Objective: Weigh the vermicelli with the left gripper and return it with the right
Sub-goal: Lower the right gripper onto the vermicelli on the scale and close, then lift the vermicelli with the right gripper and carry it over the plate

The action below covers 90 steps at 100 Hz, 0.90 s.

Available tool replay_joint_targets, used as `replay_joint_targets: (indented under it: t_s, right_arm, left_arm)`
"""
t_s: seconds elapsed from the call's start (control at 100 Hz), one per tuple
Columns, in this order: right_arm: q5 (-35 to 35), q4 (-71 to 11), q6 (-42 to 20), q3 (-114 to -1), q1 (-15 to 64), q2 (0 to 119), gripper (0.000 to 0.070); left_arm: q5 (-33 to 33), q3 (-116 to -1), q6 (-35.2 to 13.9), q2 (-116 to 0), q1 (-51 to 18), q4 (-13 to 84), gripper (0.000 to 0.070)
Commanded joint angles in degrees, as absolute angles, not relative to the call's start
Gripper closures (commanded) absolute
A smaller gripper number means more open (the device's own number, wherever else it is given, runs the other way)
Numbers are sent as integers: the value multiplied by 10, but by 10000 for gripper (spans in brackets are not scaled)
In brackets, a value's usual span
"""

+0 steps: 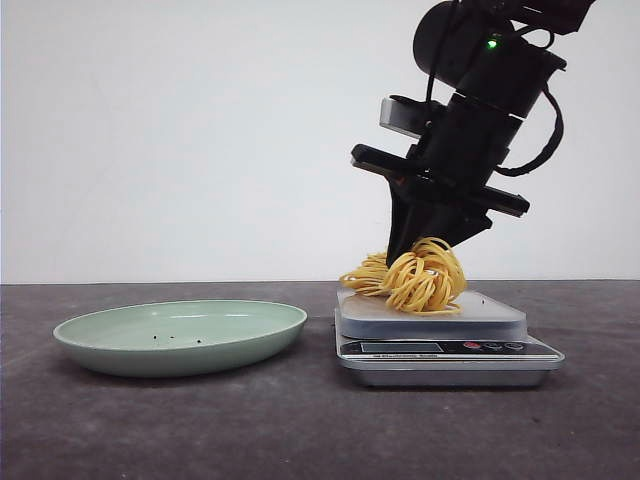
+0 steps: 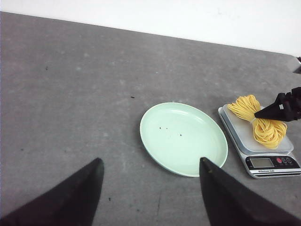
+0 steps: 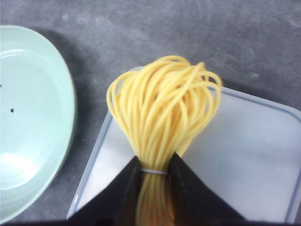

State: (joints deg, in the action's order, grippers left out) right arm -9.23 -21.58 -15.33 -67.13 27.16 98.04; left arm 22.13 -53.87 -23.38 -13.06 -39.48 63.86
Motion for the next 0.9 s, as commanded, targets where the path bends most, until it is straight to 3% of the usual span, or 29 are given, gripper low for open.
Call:
replay_joint_targets:
  t_s: [0.0, 0.32, 0.58, 0.89]
  right_arm:
    - [-89, -207, -161, -684, 276, 980, 695]
    - [-106, -195, -161, -700, 307, 919, 696]
    - [-145, -196, -176, -781, 384, 894, 696]
    - [-93, -131, -206, -793, 453, 923, 696]
  left_arm:
    - [220, -546, -235, -131, -397, 636, 324]
    - [220, -546, -234, -131, -397, 633, 324]
    - [220, -546, -235, -131, -397, 632, 324]
    - [220, -546, -237, -131, -397, 630, 324]
